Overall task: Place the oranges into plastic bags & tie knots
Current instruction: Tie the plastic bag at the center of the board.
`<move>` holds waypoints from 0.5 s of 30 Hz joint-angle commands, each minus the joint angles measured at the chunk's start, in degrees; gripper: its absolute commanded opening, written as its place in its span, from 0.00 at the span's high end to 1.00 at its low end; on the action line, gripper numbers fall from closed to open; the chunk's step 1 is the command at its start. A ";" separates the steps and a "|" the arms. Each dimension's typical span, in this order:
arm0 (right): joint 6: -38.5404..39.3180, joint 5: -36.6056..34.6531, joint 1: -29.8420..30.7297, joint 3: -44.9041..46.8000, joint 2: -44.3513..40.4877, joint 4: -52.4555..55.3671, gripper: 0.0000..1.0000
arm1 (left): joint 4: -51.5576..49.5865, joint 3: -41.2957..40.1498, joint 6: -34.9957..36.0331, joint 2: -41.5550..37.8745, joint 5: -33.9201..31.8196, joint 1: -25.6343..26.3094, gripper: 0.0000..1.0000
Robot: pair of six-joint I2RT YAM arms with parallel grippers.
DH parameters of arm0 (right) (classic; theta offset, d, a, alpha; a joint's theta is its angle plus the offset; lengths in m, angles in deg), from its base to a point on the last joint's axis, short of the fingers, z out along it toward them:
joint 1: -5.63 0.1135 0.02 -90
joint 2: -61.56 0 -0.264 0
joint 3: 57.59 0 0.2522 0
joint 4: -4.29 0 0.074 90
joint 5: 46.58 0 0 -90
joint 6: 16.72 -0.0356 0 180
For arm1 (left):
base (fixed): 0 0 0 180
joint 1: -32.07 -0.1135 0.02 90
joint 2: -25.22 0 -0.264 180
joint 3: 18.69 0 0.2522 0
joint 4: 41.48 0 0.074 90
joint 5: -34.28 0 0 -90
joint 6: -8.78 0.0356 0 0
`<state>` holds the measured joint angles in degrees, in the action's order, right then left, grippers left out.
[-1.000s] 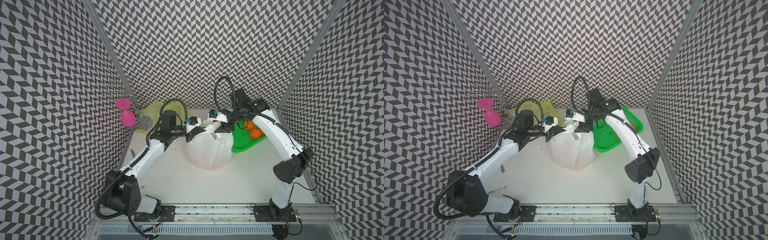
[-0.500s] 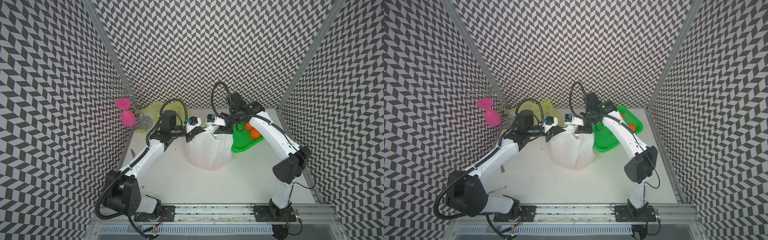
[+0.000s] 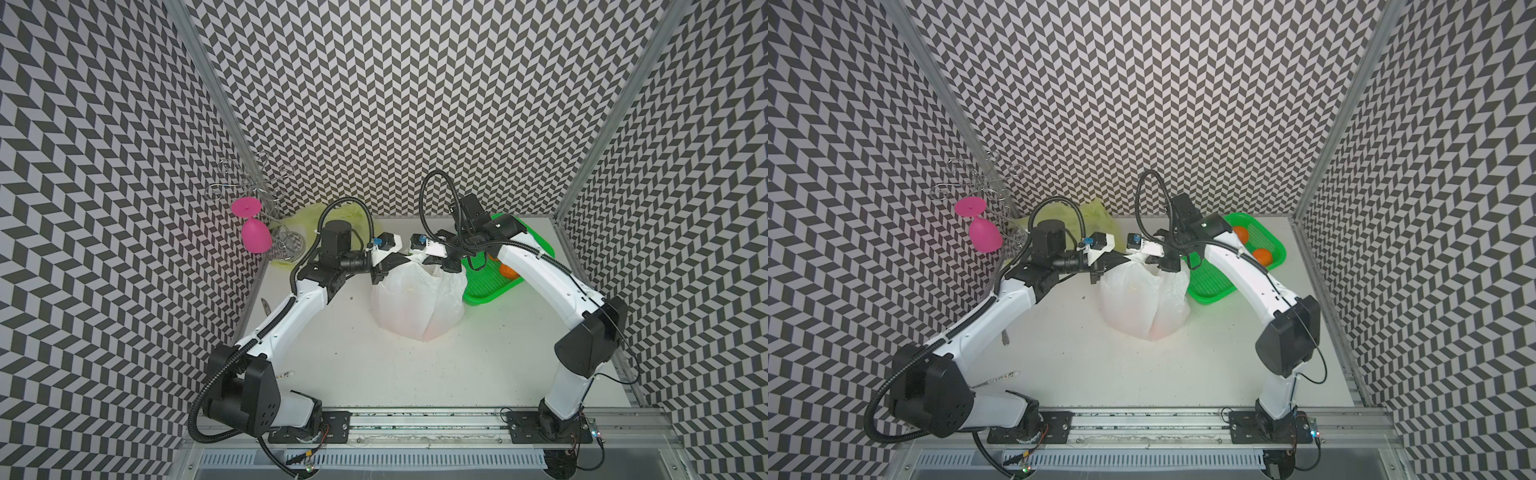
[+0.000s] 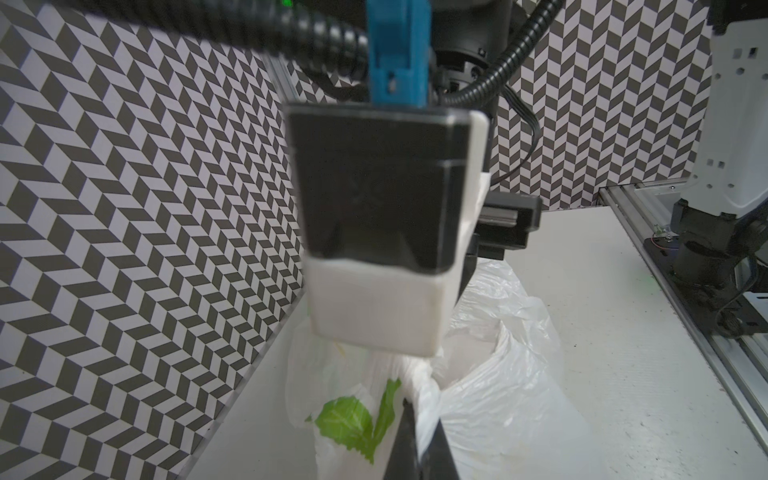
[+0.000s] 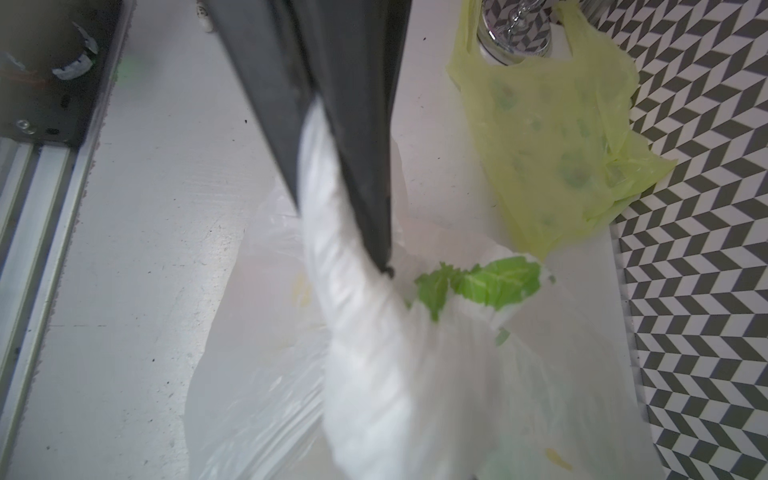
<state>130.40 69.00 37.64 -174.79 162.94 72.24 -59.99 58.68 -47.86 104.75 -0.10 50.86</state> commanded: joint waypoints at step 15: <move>-21.37 -0.48 1.13 18.77 -14.52 -29.63 0.88 | 3.47 -2.94 -5.37 -1.92 0.19 -0.07 1.00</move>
<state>115.06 68.17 38.40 -157.22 151.20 51.50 -57.44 56.74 -52.21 103.96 -0.17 50.84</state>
